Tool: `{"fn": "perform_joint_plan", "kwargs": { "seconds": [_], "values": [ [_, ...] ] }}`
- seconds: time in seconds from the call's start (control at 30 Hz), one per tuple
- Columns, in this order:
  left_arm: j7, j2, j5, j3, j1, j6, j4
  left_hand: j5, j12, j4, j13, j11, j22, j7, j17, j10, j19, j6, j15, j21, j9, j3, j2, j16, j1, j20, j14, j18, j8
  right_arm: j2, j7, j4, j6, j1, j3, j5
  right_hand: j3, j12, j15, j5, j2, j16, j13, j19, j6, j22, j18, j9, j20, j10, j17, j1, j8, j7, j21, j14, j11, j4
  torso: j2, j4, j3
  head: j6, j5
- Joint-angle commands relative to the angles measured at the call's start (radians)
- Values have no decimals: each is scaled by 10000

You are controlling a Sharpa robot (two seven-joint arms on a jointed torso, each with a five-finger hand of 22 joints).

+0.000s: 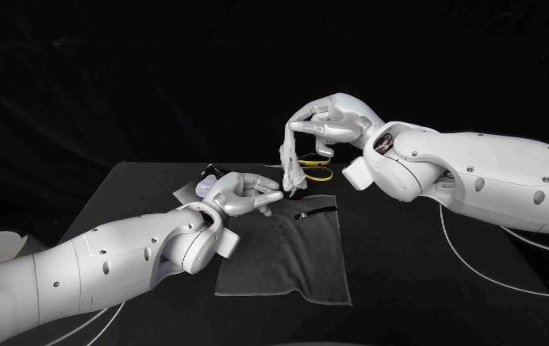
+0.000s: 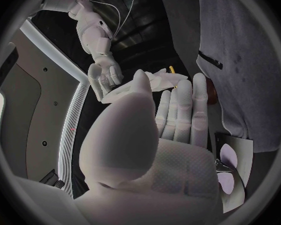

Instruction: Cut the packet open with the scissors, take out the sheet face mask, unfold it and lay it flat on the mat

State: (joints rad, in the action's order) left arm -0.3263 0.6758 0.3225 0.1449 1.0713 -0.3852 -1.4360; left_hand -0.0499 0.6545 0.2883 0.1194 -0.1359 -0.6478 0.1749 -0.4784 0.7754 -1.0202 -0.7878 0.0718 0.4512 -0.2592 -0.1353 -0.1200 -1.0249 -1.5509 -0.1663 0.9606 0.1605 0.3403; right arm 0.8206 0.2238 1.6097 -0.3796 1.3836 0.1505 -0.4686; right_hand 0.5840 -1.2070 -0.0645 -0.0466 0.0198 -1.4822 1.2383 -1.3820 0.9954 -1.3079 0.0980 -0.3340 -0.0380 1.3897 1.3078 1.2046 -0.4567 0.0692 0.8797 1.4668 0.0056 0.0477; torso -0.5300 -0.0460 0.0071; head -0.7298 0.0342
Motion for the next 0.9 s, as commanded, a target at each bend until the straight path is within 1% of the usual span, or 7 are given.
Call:
{"fn": "perform_joint_plan", "kwargs": {
  "seconds": [0.03,0.17,0.3,0.37,0.6,0.7,0.9],
  "values": [
    [-436,36,166,-11,-1,529,-71,29,80,-38,15,-6,22,-44,-24,-86,56,10,24,-54,10,-49,113,-76,7,-16,-81,181,-19,-31,17,-23,97,-17,-12,-30,349,-41,-60,-24,-69,-33,9,-40,68,-489,161,-571,5,217,1676,29,-342,14,11,799,-131,327,6,-6,0,-4,16],
    [-521,50,165,-12,-2,566,-114,26,139,-95,33,-8,39,-62,-51,-108,61,-96,29,-79,-5,-64,297,-124,-180,-27,-131,185,56,-35,14,-38,107,-29,-12,-30,349,-41,-60,-24,-69,-33,9,-40,68,-489,161,-571,5,217,1676,29,-342,14,11,799,-131,327,1,-5,-5,-11,-6],
    [-533,32,161,-12,-2,480,-133,25,174,-127,42,-4,44,-57,-64,-111,56,-132,26,-86,-4,-83,373,-150,-280,-28,-148,190,81,-30,13,-56,102,-34,-12,-31,349,-41,-60,-24,-69,-33,9,-40,68,-489,161,-571,5,217,1676,29,-342,14,11,799,-131,327,3,0,-4,-12,-17],
    [-507,28,160,-13,-2,408,-136,26,293,-162,83,30,46,-33,-86,-27,28,-242,1,-82,-14,-131,477,-204,-411,-19,-144,201,152,-34,14,-54,104,-36,-12,-31,349,-41,-60,-24,-69,-33,9,-40,68,-489,161,-571,5,217,1676,29,-342,14,11,799,-131,327,4,8,0,-14,-16],
    [-352,7,154,-13,-1,233,-81,25,452,-186,142,79,39,2,-111,63,-38,-340,-46,-59,-10,-203,645,-276,-564,13,-110,213,214,-58,19,16,133,-39,-12,-28,349,-41,-60,-24,-69,-33,9,-40,68,-489,161,-571,5,217,1676,29,-342,14,11,799,-131,327,7,3,12,1,-8],
    [-231,-21,150,-13,-1,120,-32,25,607,-184,202,120,26,12,-130,179,-116,-389,-85,-23,4,-299,729,-342,-635,48,-42,216,240,-54,19,49,139,-40,-12,-27,349,-41,-60,-24,-69,-33,9,-40,68,-489,161,-571,5,217,1676,29,-342,14,11,799,-131,327,12,5,4,23,2],
    [72,-118,170,-13,1,-153,47,24,1152,-166,439,302,-37,-120,-188,714,-383,-776,-259,127,-5,-532,925,-540,-846,192,290,229,414,-48,22,92,143,-42,-12,-27,349,-41,-60,-24,-69,-33,9,-40,68,-489,161,-571,5,217,1676,29,-342,14,11,799,-131,327,7,0,4,21,-3]
  ]
}}
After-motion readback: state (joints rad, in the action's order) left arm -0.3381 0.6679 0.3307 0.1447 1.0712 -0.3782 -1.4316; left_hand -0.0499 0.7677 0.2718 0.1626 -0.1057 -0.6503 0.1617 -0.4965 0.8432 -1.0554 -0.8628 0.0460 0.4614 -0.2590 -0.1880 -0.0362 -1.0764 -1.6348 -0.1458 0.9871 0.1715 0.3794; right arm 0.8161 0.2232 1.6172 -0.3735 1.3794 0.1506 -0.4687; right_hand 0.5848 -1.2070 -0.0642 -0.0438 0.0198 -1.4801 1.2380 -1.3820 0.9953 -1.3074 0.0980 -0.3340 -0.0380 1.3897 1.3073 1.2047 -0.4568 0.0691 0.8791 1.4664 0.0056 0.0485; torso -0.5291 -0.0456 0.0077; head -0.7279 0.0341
